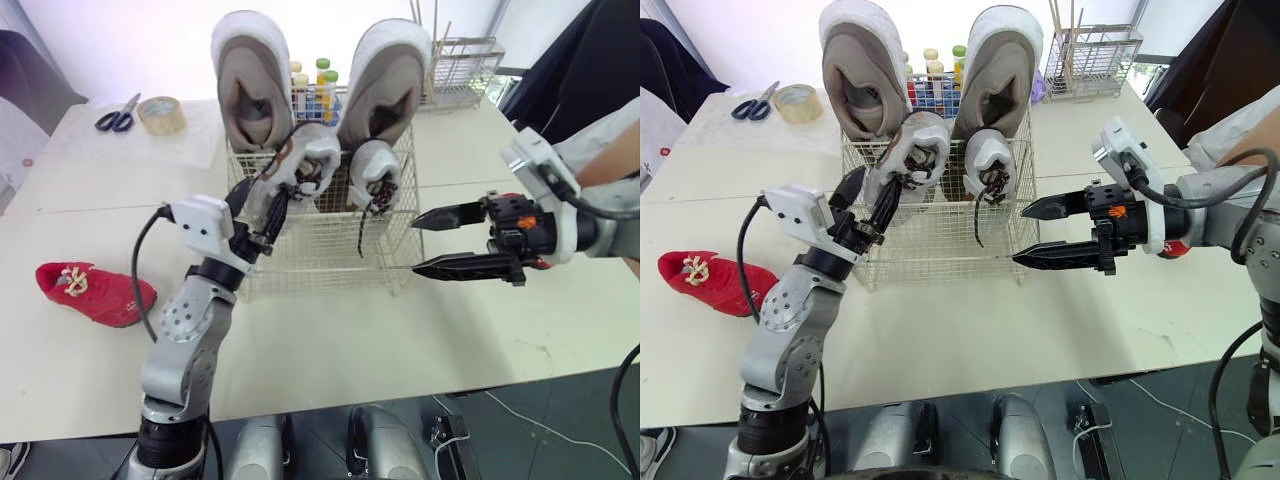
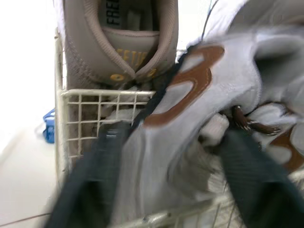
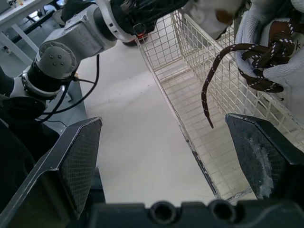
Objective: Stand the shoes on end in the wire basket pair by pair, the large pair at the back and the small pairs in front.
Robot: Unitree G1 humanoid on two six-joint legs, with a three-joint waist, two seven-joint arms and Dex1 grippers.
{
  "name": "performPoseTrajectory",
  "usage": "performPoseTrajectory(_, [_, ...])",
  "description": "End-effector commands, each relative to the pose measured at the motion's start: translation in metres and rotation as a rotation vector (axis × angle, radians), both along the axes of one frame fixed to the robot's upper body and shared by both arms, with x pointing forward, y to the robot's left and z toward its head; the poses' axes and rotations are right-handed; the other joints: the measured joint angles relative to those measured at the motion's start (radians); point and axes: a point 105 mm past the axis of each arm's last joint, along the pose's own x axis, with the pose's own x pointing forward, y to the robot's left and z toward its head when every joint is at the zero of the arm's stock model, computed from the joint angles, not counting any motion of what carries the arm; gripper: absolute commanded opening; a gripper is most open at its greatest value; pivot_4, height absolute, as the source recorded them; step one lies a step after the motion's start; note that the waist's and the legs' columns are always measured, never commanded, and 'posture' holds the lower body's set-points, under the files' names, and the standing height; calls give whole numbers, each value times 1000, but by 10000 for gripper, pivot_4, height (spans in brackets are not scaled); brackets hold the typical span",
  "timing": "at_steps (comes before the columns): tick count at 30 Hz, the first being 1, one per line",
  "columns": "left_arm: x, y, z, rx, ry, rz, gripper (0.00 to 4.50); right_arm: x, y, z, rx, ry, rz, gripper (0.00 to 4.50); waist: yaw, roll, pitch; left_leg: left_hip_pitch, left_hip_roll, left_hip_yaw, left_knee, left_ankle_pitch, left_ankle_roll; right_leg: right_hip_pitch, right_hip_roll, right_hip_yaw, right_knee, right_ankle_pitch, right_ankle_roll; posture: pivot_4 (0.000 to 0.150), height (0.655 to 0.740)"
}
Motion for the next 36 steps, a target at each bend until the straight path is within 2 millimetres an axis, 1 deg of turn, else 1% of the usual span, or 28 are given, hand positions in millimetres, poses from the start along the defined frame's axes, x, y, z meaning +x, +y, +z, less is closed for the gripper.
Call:
performPoseTrajectory(1, [-15, 4, -1, 35, 47, -39, 40601, 0, 2, 4, 17, -28, 15, 45000, -1, 1, 0, 0, 0, 0, 0, 0, 0, 0, 0, 0, 0, 0, 0, 1500, 7400])
performPoseTrajectory(6, [-33, 4, 4, 89, 88, -88, 40601, 3, 4, 0, 35, -18, 28, 45000, 4, 1, 0, 0, 0, 0, 0, 0, 0, 0, 0, 0, 0, 0, 0, 1500, 7400])
performPoseTrajectory(8, [-35, 10, 8, 105, 99, -80, 40601, 5, 6, -2, 44, -18, 37, 45000, 2, 1, 0, -1, 0, 0, 0, 0, 0, 0, 0, 0, 0, 0, 0, 1500, 7400])
performPoseTrajectory(11, [-35, 20, 20, 100, 98, -53, 40601, 7, 8, -2, 57, -19, 47, 45000, 3, 1, 0, -1, 0, -1, 0, 0, 0, 0, 0, 0, 0, 0, 0, 1500, 7400])
performPoseTrajectory(13, [-35, 24, 30, 73, 99, -60, 40601, 8, 7, -2, 62, -20, 47, 45000, 3, 1, 0, -1, 0, -1, 0, 0, -1, 0, 0, 0, 0, 0, 0, 1500, 7400])
performPoseTrajectory(15, [-35, 30, 44, 38, 79, -73, 40601, 9, 5, -3, 60, -18, 43, 45000, 2, 1, 0, -1, 0, -1, 0, 1, -1, 0, 0, 0, 0, 0, 0, 1500, 7400])
performPoseTrajectory(16, [-37, 38, 58, -9, 51, -89, 42917, 10, 2, -3, 59, -12, 38, 45000, 1, 1, 0, -1, 0, -1, 0, 1, -1, 0, 0, 0, -1, 0, 0, 1500, 7400])
performPoseTrajectory(17, [-40, 45, 69, -55, 32, -118, 42917, 11, 1, -2, 60, -11, 31, 45000, 1, 1, 0, -1, 0, -1, 0, 1, -2, 0, 0, 0, -1, 0, 0, 1500, 7400])
performPoseTrajectory(19, [-43, 61, 85, -91, 25, -142, 42917, 9, -4, 3, 75, -5, 29, 45000, 0, 1, 0, -1, 0, -1, 0, 3, -6, 0, 0, 0, 0, 0, 0, 1500, 7400])
performPoseTrajectory(22, [-45, 78, 93, -57, 74, -147, 42917, 13, -12, 21, 138, -24, -11, 45000, -2, 1, 0, 0, 0, -1, 0, 4, -7, 0, 1, 0, 0, 0, 0, 1500, 7400])
performPoseTrajectory(24, [-48, 84, 92, 39, 140, -170, 42917, 19, -27, 37, 212, -38, -77, 45000, -1, 1, 0, 0, 0, 0, 0, 4, -7, 0, 1, 0, 0, 0, 0, 1500, 7400])
performPoseTrajectory(27, [-44, 85, 86, 146, 206, -157, 42917, 31, -55, 56, 335, -71, -198, 45000, 5, 1, 1, 0, 0, 0, 0, 4, -7, 0, 1, 0, -1, 0, 0, 1500, 7400])
performPoseTrajectory(30, [-42, 70, 82, 204, 220, -241, 42917, 66, -110, 69, 428, -206, -531, 45000, 6, 1, 1, -1, -1, 1, -1, 3, -7, 0, 1, 0, -3, -1, -2, 1500, 7400])
performPoseTrajectory(31, [-42, 63, 81, 209, 220, -281, 42917, 77, -132, 71, 422, -285, -668, 45000, 5, 1, 1, -1, -1, 1, -1, 3, -7, 0, 1, 1, -3, -2, -3, 1500, 7400])
performPoseTrajectory(32, [-40, 55, 81, 213, 211, -324, 42917, 84, -155, 73, 412, -362, -791, 45000, 5, 1, 1, -1, -1, 2, -1, 3, -7, 0, 1, 1, -3, -1, -2, 1500, 7400])
performPoseTrajectory(33, [-40, 45, 79, 206, 217, -390, 42917, 86, -173, 75, 383, -449, -891, 45000, 5, 1, 1, -1, -1, 2, -1, 3, -7, 0, 1, 1, -3, -1, -1, 1500, 7400])
performPoseTrajectory(34, [-40, 36, 77, 209, 226, -468, 42917, 86, -187, 72, 337, -503, -968, 45000, 6, 2, 1, -1, -2, 3, -1, 3, -7, 0, 1, 1, -3, -1, -1, 1500, 7400])
performPoseTrajectory(35, [-47, 24, 74, 187, 238, -601, 42917, 83, -194, 60, 273, -515, -1014, 45000, 4, 2, 1, -1, -2, 3, -2, 4, -7, -1, 1, 1, -3, 0, 0, 1500, 7400])
performPoseTrajectory(36, [-52, 13, 74, 171, 241, -694, 42917, 81, -201, 51, 229, -516, -1038, 45000, 3, 2, 1, -1, -2, 4, -2, 4, -8, -1, 1, 1, -3, 0, 0, 1500, 7400])
